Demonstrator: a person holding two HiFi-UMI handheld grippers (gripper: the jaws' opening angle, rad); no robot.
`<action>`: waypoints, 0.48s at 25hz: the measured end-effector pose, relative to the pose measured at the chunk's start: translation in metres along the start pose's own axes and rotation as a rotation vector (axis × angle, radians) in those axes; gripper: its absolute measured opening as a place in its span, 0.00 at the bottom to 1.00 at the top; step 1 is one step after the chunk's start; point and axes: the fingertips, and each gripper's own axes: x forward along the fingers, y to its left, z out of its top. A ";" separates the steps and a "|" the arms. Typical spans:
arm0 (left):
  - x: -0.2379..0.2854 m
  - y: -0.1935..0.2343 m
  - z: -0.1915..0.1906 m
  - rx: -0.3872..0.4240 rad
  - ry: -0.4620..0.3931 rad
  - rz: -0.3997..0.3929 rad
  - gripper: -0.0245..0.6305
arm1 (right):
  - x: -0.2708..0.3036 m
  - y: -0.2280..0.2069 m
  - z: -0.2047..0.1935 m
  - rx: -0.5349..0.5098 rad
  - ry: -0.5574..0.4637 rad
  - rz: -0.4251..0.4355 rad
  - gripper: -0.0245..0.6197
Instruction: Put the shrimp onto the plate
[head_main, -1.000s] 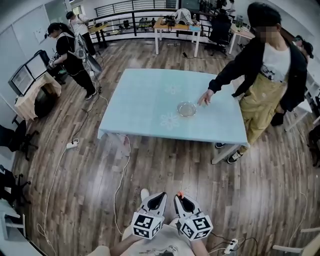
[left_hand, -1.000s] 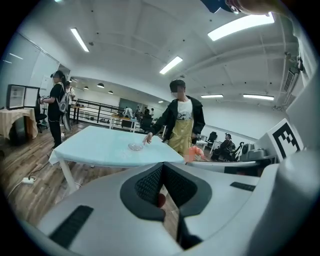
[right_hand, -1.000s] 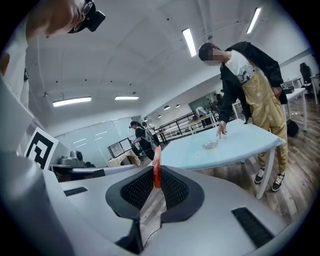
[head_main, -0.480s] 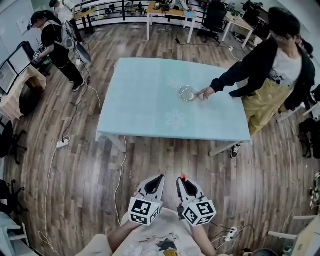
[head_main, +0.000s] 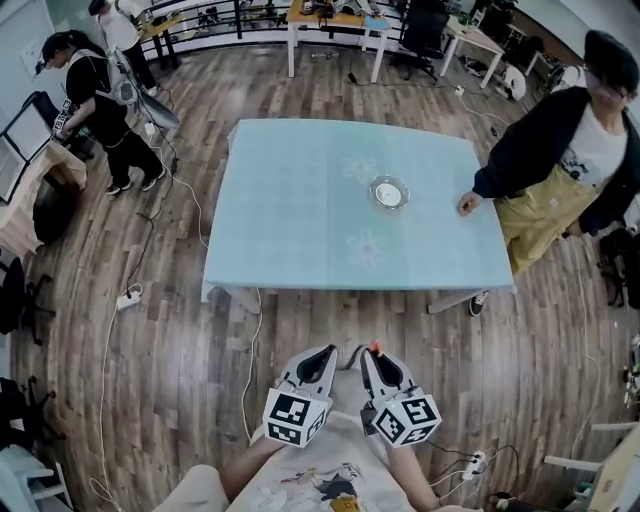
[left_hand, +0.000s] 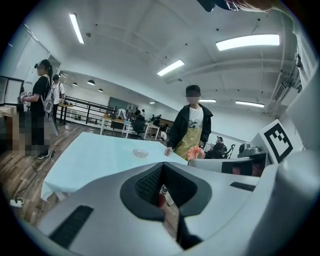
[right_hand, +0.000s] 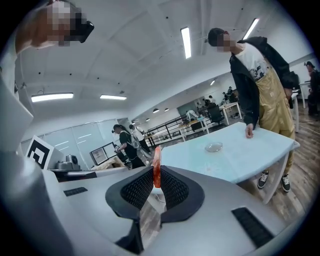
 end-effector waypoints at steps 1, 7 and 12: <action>0.004 0.003 0.002 0.002 0.002 0.000 0.05 | 0.005 -0.002 0.003 0.002 0.000 -0.001 0.13; 0.040 0.028 0.013 0.011 0.015 0.018 0.05 | 0.047 -0.023 0.022 0.010 -0.008 0.023 0.13; 0.091 0.041 0.022 0.010 0.046 0.032 0.05 | 0.081 -0.061 0.042 0.028 -0.005 0.035 0.13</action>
